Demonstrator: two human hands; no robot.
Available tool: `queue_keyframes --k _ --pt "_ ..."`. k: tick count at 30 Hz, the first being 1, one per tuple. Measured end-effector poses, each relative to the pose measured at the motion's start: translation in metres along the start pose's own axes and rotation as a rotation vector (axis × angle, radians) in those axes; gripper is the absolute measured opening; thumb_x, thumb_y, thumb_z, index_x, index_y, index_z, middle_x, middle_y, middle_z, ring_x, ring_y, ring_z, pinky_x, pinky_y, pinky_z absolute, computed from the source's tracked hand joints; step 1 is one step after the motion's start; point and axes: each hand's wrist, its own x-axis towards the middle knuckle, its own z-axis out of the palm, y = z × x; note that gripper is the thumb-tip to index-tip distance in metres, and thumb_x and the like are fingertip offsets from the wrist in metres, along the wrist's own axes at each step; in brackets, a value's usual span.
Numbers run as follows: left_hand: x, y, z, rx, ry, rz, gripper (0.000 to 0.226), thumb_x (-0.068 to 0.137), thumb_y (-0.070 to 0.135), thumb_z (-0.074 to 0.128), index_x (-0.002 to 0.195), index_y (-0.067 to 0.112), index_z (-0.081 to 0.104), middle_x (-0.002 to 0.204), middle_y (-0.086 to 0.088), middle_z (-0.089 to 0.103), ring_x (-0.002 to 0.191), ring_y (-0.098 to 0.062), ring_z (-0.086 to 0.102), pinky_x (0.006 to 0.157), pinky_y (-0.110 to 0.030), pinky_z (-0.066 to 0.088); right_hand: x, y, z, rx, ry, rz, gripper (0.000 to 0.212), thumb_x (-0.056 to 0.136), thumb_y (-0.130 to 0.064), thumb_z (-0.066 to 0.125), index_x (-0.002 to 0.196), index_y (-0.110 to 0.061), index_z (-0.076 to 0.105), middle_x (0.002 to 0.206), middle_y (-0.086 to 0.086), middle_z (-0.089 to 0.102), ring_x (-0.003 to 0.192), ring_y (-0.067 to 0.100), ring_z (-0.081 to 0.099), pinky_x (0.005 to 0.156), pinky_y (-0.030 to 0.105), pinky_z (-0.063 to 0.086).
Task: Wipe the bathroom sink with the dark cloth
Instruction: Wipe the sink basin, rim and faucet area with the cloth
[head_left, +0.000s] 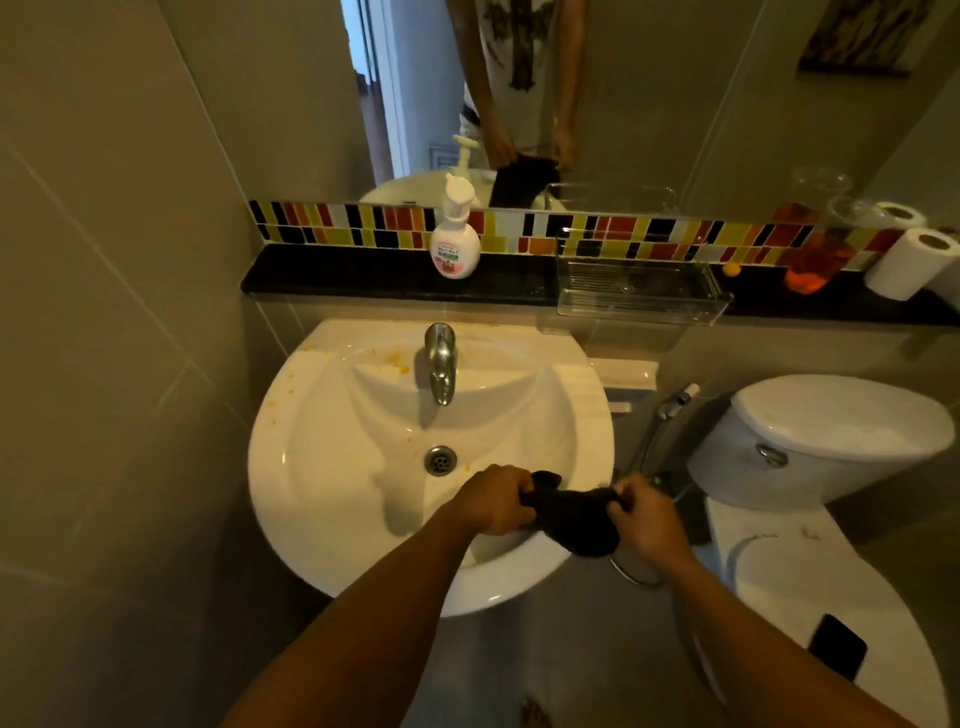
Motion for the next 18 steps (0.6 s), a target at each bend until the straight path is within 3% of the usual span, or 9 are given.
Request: queue_keyframes --k 2,5,8,10,13,16,18 --pt "-0.012 -0.001 -0.029 -0.029 0.095 0.016 0.025 0.080 0.025 0.066 0.102 0.014 0.063 0.106 -0.010 0.064 0.095 -0.027 0.061 0.076 -0.033 0.048 0.000 -0.030 -0.019 -0.042 0.030 -0.163 0.016 0.087 -0.010 0.060 0.082 -0.021 0.049 0.088 0.005 0.058 0.083 0.024 0.060 0.060 0.024 0.042" --pt "-0.031 -0.002 -0.071 -0.110 0.223 0.044 0.014 0.081 0.021 0.066 0.092 0.014 0.059 0.096 -0.009 0.062 0.087 -0.025 0.060 0.071 -0.033 0.049 -0.001 -0.078 -0.037 -0.108 0.069 -0.369 0.012 0.089 -0.014 0.057 0.091 -0.021 0.048 0.102 0.002 0.049 0.087 0.020 0.054 0.073 0.033 0.049" --pt "-0.058 -0.009 -0.113 -0.205 0.307 0.052 0.012 0.082 0.020 0.065 0.090 0.015 0.057 0.091 -0.007 0.060 0.082 -0.022 0.059 0.070 -0.033 0.049 -0.003 -0.123 -0.042 -0.100 0.063 -0.418 0.011 0.092 -0.019 0.053 0.099 -0.024 0.046 0.096 0.002 0.058 0.084 0.021 0.060 0.075 0.043 0.055" --pt "-0.079 -0.021 -0.139 -0.216 0.375 0.068 0.009 0.082 0.018 0.064 0.089 0.017 0.059 0.092 -0.008 0.061 0.084 -0.025 0.059 0.076 -0.036 0.050 -0.008 -0.154 -0.041 -0.164 0.040 -0.466 0.014 0.093 -0.021 0.052 0.105 -0.023 0.046 0.093 0.002 0.061 0.084 0.022 0.061 0.071 0.039 0.053" --pt "-0.111 -0.046 -0.171 -0.211 0.471 0.039 0.010 0.082 0.016 0.062 0.080 0.022 0.054 0.083 -0.004 0.059 0.079 -0.023 0.058 0.071 -0.036 0.049 -0.018 -0.194 -0.033 -0.266 0.026 -0.549 0.021 0.091 -0.025 0.057 0.110 -0.025 0.051 0.099 -0.002 0.058 0.091 0.019 0.058 0.077 0.034 0.051" --pt "-0.146 -0.077 -0.193 -0.216 0.517 0.002 0.009 0.085 0.015 0.061 0.090 0.020 0.056 0.087 -0.005 0.059 0.081 -0.022 0.060 0.072 -0.037 0.052 -0.029 -0.226 -0.016 -0.391 0.009 -0.676 0.014 0.090 -0.028 0.058 0.103 -0.024 0.058 0.101 -0.001 0.061 0.093 0.019 0.059 0.080 0.034 0.052" --pt "-0.167 -0.095 -0.204 -0.222 0.539 -0.018 0.010 0.087 0.013 0.061 0.094 0.019 0.056 0.086 -0.001 0.057 0.079 -0.016 0.058 0.066 -0.028 0.049 -0.035 -0.248 -0.001 -0.400 -0.004 -0.738 0.015 0.090 -0.028 0.058 0.103 -0.022 0.061 0.102 0.001 0.063 0.092 0.020 0.059 0.079 0.035 0.052"
